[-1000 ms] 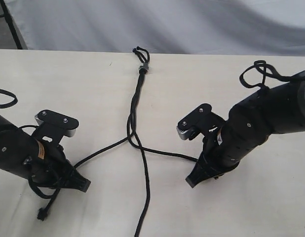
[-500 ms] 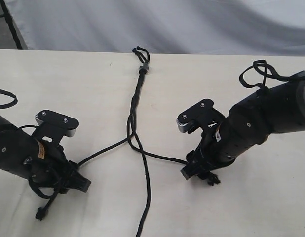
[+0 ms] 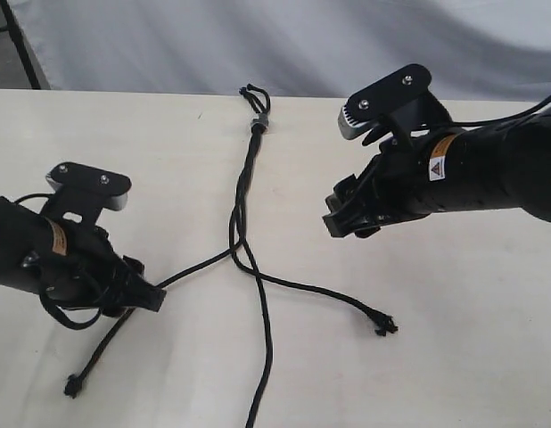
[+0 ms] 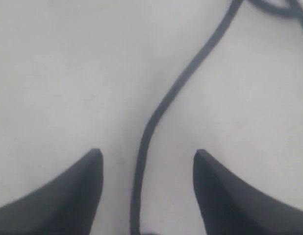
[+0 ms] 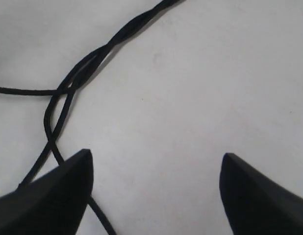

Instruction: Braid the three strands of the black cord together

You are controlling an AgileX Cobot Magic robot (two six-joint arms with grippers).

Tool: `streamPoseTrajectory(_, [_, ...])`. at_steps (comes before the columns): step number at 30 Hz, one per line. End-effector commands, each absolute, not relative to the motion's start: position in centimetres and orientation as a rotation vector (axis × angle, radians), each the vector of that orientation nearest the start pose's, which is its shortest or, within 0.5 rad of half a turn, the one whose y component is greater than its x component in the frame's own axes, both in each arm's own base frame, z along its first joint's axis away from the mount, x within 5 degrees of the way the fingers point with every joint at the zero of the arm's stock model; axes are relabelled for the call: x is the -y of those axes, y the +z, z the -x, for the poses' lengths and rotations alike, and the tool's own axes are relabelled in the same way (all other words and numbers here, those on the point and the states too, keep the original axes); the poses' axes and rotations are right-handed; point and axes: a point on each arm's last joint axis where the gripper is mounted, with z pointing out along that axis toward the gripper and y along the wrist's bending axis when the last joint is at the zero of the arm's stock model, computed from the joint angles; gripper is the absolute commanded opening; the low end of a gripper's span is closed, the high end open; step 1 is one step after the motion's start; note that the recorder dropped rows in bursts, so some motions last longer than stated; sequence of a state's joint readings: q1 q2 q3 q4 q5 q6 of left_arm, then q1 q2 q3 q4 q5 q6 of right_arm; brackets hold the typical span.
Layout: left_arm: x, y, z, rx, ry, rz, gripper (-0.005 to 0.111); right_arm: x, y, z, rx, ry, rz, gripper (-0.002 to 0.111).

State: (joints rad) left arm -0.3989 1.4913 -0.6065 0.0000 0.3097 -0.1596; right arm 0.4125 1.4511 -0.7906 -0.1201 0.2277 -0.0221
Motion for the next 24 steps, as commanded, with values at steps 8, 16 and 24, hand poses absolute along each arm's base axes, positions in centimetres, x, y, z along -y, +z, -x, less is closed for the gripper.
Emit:
streamPoseTrajectory(8, [18.6, 18.7, -18.7, -2.489, -0.397, -0.719, 0.053, -11.5, 23.6, -27.0, -2.171, 0.089, 0.66, 0.068])
streamPoseTrajectory(16, [24.2, 12.5, -18.5, -2.594, -0.298, -1.002, 0.053, -9.7, 23.4, -27.0, -2.261, 0.046, 0.596, 0.068])
streamPoseTrajectory(24, [24.7, 10.9, -19.0, -2.614, -0.23, -1.078, 0.001, -7.3, 23.3, -27.7, -2.303, 0.022, 0.458, 0.068])
